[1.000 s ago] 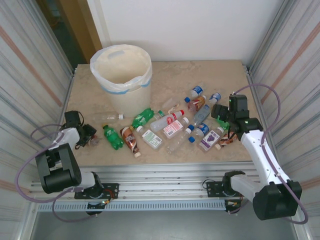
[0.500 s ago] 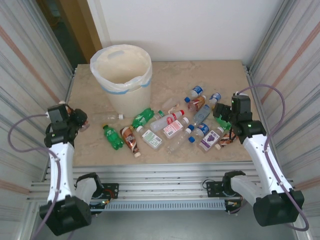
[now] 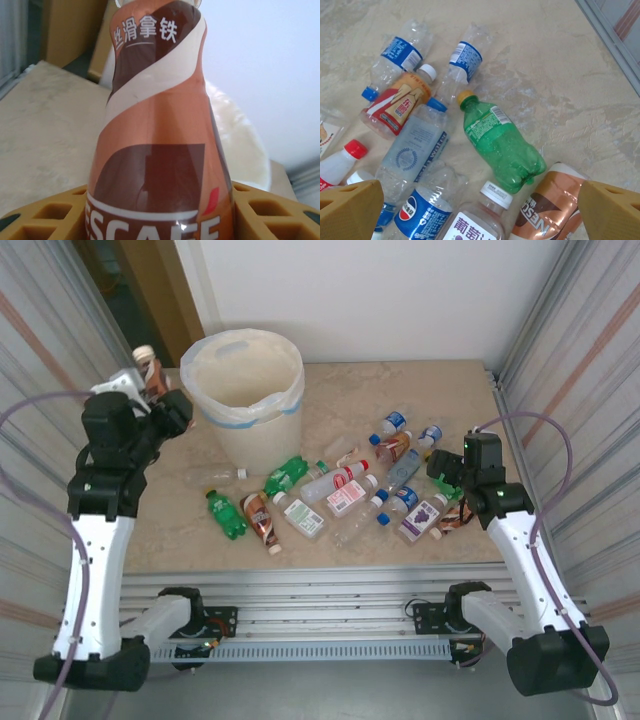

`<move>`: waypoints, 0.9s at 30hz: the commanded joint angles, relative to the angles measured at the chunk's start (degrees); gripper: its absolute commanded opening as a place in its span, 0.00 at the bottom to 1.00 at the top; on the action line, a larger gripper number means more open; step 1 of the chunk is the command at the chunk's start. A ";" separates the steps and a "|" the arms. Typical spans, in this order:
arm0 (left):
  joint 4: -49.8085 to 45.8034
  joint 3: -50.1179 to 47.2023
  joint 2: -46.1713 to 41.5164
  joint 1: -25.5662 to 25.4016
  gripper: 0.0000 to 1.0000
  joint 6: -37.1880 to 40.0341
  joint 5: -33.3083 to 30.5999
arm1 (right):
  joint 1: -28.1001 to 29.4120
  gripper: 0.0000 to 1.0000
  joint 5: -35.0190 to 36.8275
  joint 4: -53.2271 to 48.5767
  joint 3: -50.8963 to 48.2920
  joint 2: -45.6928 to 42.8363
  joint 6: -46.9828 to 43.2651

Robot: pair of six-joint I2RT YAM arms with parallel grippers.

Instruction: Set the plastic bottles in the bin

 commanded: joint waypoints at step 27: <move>9.64 21.11 36.65 -9.49 0.33 20.01 -3.09 | -2.12 0.98 -1.25 -20.52 8.82 3.48 13.99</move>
